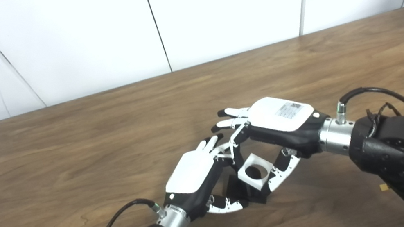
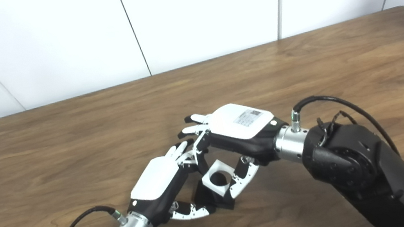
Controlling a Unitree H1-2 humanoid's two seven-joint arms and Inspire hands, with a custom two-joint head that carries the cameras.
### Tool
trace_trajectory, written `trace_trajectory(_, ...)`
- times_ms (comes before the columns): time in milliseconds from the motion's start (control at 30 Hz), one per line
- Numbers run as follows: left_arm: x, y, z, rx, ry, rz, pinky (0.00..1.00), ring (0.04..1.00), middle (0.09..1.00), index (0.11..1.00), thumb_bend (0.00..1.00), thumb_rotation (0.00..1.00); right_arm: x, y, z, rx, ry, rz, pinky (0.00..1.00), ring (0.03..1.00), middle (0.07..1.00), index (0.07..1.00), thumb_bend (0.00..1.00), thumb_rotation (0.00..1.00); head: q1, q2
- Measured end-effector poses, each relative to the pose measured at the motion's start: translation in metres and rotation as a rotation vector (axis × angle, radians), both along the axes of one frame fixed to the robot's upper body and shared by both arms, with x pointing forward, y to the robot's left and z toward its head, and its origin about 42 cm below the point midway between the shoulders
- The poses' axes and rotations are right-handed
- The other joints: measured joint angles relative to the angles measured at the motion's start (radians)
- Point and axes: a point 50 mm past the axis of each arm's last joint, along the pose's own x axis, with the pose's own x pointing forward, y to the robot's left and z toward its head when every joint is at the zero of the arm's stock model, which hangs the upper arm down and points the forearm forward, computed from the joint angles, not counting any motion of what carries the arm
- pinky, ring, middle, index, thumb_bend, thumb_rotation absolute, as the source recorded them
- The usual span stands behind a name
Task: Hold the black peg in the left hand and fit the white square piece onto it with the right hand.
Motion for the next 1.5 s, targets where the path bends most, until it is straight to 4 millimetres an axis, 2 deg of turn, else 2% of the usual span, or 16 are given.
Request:
trace_trajectory(767, -0.001, -0.006, 0.001, 0.001, -0.005, 0.001, 1.0, 1.0, 0.898, 0.492, 0.52, 0.08, 0.005, -0.001, -0.008, -0.007, 0.013, -0.003, 0.95, 1.0, 0.933, 0.497, 0.51, 0.16, 0.008, 0.003)
trace_trajectory(900, -0.001, -0.007, 0.001, 0.005, -0.003, 0.004, 1.0, 1.0, 0.899, 0.492, 0.52, 0.08, 0.006, 0.0, -0.01, -0.006, 0.002, -0.001, 1.0, 1.0, 0.926, 0.497, 0.51, 0.16, 0.008, 0.003)
trace_trajectory(1500, 0.0, -0.01, 0.001, 0.013, -0.004, 0.009, 1.0, 1.0, 0.903, 0.493, 0.52, 0.08, 0.009, 0.004, -0.017, -0.016, 0.006, 0.006, 1.0, 1.0, 0.924, 0.496, 0.51, 0.15, 0.005, 0.012)
